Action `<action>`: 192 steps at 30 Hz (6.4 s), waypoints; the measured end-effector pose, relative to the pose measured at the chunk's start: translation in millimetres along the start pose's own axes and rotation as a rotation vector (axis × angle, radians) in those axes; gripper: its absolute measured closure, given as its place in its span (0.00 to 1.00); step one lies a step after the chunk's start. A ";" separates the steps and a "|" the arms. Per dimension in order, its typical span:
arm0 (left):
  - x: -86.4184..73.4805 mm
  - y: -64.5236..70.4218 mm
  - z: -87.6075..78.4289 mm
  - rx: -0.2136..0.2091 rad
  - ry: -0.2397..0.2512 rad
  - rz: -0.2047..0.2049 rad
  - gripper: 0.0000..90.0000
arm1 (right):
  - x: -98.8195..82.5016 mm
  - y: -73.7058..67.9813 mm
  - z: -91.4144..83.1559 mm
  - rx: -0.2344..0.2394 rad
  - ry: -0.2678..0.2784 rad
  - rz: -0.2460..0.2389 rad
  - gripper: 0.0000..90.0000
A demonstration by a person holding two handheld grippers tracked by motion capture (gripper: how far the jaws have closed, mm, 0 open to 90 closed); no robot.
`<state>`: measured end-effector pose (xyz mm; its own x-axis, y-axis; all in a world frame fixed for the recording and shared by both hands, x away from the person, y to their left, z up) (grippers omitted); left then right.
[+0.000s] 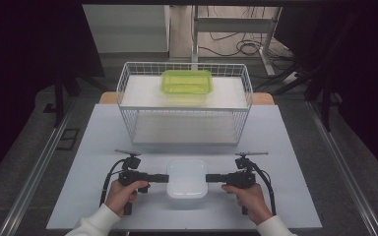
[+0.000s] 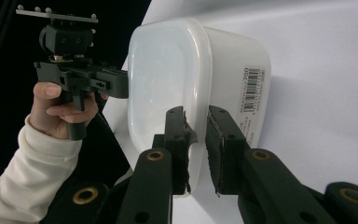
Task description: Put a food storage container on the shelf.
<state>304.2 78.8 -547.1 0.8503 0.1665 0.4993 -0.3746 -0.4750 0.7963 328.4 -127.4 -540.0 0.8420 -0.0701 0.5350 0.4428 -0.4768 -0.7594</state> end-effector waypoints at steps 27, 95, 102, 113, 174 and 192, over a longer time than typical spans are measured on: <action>5.1 9.7 -4.2 -0.006 0.017 0.069 0.90 | 7.9 -10.7 -6.0 0.018 0.023 -0.090 0.88; 54.9 63.5 -18.5 -0.046 0.072 0.203 0.90 | 53.8 -55.7 -33.2 0.039 0.144 -0.260 0.87; 63.1 70.1 -21.0 -0.048 0.080 0.216 0.90 | 61.8 -62.5 -36.0 0.042 0.155 -0.275 0.87; 75.5 78.9 -25.1 -0.051 0.094 0.233 0.90 | 73.2 -71.0 -37.9 0.048 0.169 -0.286 0.87; 171.6 139.6 -60.9 -0.095 0.187 0.338 0.90 | 163.7 -145.2 -52.6 0.098 0.256 -0.405 0.88; 236.4 152.4 -69.1 -0.093 0.221 0.356 0.90 | 224.3 -166.1 -45.7 0.113 0.287 -0.433 0.88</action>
<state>422.6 105.5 -284.2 0.5659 0.1921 0.8018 -0.6706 -0.4585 0.5832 429.6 -103.9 -276.9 0.4636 -0.1327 0.8761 0.7745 -0.4195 -0.4734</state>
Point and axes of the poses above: each handheld gripper's, and its own axes: z roughly forward along the jaws, x roughly out of its top, y roughly to its right, the point moved 9 cm from there along z, roughly forward along the jaws, and after that the axes turned 12 degrees about y, right-handed, at the moved point
